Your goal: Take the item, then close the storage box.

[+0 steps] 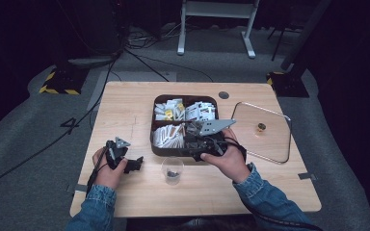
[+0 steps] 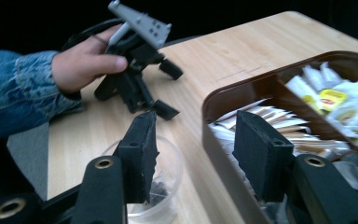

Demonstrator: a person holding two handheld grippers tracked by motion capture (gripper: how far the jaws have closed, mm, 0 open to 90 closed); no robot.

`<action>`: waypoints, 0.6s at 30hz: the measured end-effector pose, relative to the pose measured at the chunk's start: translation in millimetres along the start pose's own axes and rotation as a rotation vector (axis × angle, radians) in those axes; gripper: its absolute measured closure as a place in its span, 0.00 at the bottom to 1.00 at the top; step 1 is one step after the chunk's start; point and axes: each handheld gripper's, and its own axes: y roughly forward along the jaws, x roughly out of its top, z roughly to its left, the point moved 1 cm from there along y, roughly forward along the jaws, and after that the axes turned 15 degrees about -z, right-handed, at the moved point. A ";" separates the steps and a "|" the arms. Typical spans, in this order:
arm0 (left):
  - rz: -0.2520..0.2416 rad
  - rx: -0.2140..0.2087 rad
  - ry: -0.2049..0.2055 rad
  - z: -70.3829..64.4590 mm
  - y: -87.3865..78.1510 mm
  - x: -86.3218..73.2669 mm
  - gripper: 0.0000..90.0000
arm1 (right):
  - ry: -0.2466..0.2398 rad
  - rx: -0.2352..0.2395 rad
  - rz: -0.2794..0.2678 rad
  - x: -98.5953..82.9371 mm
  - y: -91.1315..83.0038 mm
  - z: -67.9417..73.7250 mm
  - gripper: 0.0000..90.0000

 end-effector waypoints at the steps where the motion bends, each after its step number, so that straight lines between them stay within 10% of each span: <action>1: 0.001 0.001 0.000 0.1 0.0 0.1 0.00 | 0.002 -0.009 -0.007 0.6 -1.9 -1.9 0.54; 18: 0.002 0.005 -0.003 0.6 1.4 1.1 0.00 | 0.029 -0.220 -0.075 6.2 -41.8 -49.4 0.52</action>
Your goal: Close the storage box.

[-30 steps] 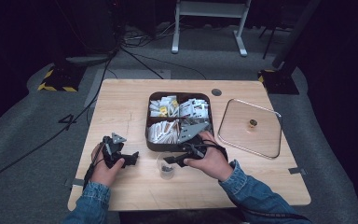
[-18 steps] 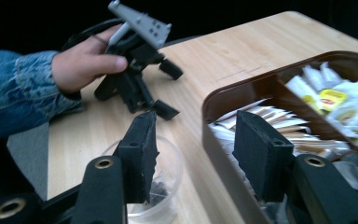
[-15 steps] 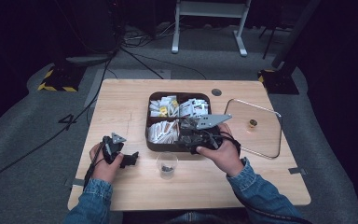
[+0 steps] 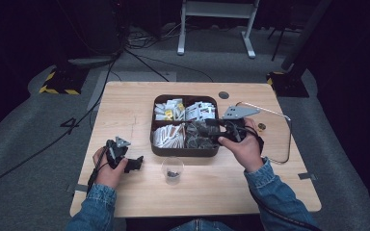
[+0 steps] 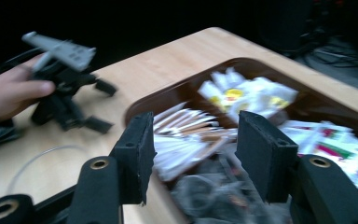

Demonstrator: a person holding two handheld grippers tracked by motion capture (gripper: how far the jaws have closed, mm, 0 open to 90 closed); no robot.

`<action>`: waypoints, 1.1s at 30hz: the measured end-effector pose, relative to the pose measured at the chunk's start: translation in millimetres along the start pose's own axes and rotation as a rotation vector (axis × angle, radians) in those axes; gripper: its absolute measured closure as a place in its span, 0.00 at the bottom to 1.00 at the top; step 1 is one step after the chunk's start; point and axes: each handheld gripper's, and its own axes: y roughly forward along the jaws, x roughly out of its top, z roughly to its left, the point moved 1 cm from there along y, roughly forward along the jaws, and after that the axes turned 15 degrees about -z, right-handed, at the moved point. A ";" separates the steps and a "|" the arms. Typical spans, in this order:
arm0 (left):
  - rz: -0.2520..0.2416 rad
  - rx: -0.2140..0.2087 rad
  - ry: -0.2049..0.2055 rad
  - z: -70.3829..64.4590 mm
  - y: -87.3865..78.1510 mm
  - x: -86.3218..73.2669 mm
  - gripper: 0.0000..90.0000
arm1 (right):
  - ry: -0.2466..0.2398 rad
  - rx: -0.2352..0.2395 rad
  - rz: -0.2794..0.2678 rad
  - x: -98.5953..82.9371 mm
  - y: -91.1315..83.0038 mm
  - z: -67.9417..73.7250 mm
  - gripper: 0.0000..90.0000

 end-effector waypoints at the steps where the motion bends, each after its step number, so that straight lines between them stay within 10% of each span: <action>1: 0.000 0.000 0.000 0.0 0.0 0.0 0.00 | 0.001 -0.015 -0.007 0.5 -2.3 -4.6 0.52; 15: -0.004 0.000 0.001 -0.1 -0.3 -0.4 0.00 | 0.082 -0.227 -0.024 -7.3 -33.7 -66.9 0.48; 33: -0.001 -0.005 0.003 0.0 -0.1 -0.1 0.00 | 0.108 -0.458 0.081 -35.3 -68.0 -131.3 0.40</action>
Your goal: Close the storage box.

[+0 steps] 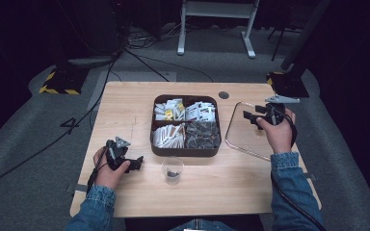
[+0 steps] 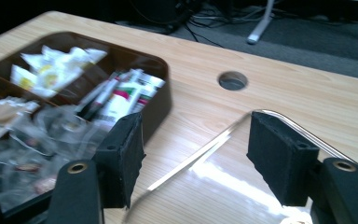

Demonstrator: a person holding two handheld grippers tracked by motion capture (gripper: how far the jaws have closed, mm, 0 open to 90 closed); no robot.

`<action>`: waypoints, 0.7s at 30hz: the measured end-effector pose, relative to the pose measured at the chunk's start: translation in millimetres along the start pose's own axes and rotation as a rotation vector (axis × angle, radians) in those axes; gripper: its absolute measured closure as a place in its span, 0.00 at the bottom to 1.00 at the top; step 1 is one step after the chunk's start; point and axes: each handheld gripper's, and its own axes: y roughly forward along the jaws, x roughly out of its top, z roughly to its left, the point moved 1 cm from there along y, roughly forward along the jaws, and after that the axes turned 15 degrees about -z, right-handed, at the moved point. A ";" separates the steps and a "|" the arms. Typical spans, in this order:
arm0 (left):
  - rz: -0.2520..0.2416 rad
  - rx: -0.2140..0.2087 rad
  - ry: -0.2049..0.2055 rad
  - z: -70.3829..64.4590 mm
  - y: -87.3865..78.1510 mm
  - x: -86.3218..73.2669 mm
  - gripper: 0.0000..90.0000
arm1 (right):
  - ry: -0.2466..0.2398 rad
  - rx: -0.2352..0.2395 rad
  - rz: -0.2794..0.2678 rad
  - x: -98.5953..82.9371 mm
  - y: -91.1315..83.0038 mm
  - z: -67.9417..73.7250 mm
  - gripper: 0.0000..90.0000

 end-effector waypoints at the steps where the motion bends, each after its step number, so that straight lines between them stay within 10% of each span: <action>1: 0.001 -0.001 0.001 0.1 0.2 0.2 0.00 | 0.000 0.000 0.000 0.0 0.0 0.0 0.40; 21: -0.001 -0.002 0.001 0.0 0.4 0.2 0.00 | 0.052 -0.154 0.121 -49.3 11.0 -58.6 0.45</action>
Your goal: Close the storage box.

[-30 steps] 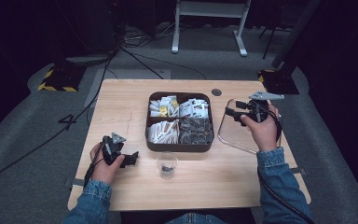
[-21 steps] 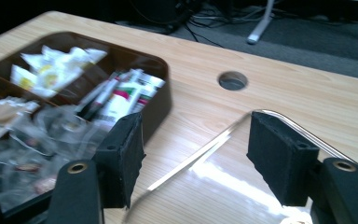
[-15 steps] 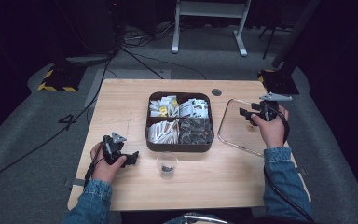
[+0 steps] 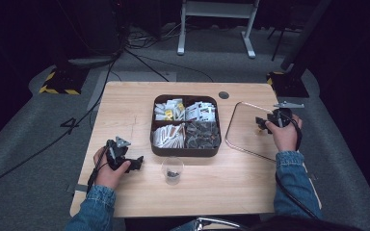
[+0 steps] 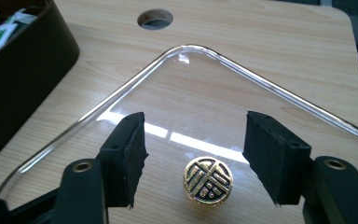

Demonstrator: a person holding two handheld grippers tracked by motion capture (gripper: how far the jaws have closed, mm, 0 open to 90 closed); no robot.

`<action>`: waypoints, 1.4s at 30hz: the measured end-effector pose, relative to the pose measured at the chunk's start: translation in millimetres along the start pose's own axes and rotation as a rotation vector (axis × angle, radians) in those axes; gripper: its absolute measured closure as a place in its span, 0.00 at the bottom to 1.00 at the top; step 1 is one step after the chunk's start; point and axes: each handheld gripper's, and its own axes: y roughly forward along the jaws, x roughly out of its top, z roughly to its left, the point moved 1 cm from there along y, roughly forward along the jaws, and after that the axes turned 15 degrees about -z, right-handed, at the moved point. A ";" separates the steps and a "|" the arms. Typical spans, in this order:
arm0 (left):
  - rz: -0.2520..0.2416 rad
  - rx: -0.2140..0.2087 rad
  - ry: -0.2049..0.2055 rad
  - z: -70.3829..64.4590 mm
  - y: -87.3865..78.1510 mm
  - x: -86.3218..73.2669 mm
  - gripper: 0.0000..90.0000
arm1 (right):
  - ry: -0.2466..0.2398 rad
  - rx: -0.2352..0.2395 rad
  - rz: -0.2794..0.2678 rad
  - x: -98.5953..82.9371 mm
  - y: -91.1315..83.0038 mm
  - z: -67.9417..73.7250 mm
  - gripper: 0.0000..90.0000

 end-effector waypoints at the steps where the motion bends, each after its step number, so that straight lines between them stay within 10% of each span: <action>1: 0.000 0.001 -0.001 -0.1 0.0 0.0 0.00 | 0.004 0.001 0.011 -2.2 1.3 -1.0 0.47; 20: 0.000 0.001 -0.001 -0.1 0.0 0.0 0.00 | 0.013 -0.020 0.151 -34.9 21.7 -9.6 0.57; 42: 0.000 0.001 -0.001 -0.1 0.0 0.0 0.00 | 0.009 -0.010 0.107 -26.9 13.8 -10.9 0.65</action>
